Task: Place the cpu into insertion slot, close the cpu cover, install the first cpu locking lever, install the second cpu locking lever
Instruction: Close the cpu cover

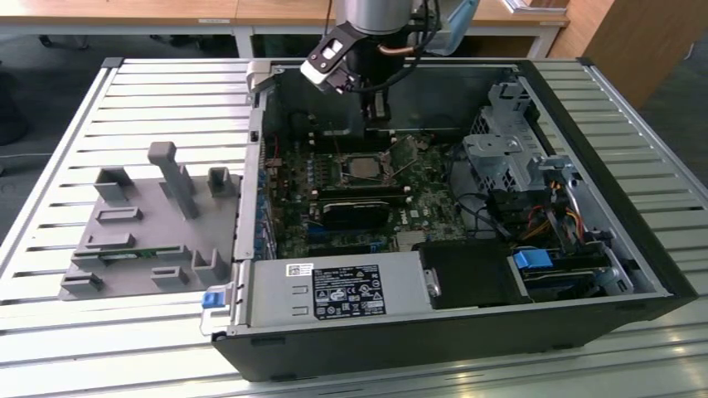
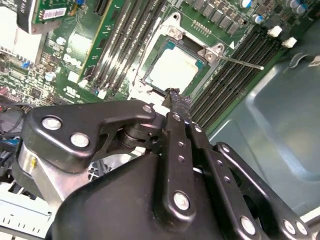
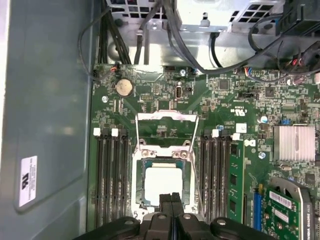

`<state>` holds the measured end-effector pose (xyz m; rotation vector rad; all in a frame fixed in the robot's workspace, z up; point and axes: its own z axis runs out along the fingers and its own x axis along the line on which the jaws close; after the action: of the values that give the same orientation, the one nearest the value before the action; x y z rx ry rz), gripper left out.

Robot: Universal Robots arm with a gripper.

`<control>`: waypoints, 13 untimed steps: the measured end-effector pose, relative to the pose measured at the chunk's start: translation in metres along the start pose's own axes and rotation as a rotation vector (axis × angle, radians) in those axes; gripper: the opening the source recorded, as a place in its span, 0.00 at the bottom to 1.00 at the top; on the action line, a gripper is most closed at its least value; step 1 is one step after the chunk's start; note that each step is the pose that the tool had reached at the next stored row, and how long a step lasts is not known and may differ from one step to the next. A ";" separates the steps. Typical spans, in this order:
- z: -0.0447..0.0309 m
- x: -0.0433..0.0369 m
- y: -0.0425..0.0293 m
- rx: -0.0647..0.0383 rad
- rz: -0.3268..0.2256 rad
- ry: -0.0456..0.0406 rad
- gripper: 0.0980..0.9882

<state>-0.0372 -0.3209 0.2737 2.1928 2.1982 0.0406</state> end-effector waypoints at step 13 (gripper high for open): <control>0.0017 -0.0031 0.0273 0.000 0.000 0.0001 0.01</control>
<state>-0.0099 -0.3239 0.2733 2.1928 2.1982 0.0407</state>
